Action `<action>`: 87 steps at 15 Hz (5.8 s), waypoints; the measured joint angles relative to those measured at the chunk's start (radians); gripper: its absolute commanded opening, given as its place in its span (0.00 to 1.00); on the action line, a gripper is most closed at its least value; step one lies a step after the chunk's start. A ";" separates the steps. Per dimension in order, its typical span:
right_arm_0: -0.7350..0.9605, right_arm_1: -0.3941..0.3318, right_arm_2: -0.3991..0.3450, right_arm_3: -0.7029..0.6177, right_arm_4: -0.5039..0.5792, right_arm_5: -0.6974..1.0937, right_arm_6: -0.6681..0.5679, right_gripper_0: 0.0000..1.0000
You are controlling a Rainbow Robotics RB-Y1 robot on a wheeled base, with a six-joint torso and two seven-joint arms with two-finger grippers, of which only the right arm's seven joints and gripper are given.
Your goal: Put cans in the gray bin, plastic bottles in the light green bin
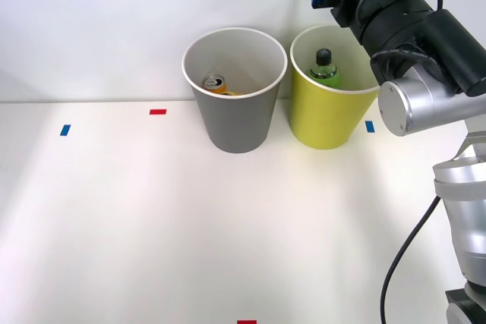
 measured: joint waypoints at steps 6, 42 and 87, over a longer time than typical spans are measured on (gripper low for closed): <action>0.239 -0.051 0.027 -0.280 -0.070 0.000 0.000 1.00; 1.226 0.037 0.196 -0.102 0.011 -0.882 0.069 1.00; 1.479 0.200 0.163 0.143 0.274 -1.370 0.077 1.00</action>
